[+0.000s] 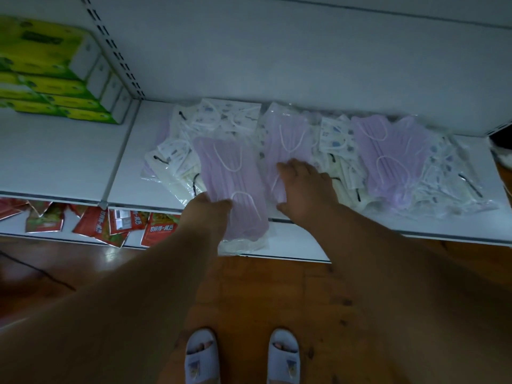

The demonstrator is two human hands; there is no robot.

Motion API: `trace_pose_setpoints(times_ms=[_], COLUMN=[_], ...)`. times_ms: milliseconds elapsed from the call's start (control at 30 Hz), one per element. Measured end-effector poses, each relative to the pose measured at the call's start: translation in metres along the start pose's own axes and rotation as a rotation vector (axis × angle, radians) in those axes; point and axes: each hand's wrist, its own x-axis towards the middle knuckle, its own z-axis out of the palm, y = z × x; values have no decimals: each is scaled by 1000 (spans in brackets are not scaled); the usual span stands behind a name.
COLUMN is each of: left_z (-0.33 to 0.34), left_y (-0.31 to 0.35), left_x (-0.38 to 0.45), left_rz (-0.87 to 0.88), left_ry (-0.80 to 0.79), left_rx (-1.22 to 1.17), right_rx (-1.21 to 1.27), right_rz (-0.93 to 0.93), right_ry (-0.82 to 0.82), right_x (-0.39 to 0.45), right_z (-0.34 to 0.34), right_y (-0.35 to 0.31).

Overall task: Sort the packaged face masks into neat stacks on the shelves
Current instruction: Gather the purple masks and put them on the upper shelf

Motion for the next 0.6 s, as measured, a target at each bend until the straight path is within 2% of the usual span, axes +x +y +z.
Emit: trace_pose_setpoints(times_ms=[67,133,233,300,367,433,467,533,600], left_z=[-1,-4,-6,-7,-8,-11,-11,-13,-15], left_y=[-1,-3,-1,6,16,20,18,14,5], left_x=[0,0,-2,-6,-11,-14,-13,-8,-2], left_rz=[3,2,8,-17,-101,-228,-242,-166,-100], left_ry=[11,33,68,73,-20,-219,-240,-148,-9], left_rx=[11,27,57,39,-185,-579,-648,-487,-218], right_rx=[-21,91,529,820,863,732,703,772,693], right_rz=[-10,11,149,193,5,-248,-318,-291,-140], right_ry=[109,250,415,463,343,144,97,151,313], right_x=[-1,-6,-19,-29,-38,-45,-48,-45,-33], right_z=[5,5,-6,-20,-29,-25,-19,-12,-5], right_y=[0,-3,-7,-16,-32,-51,-56,-54,-40])
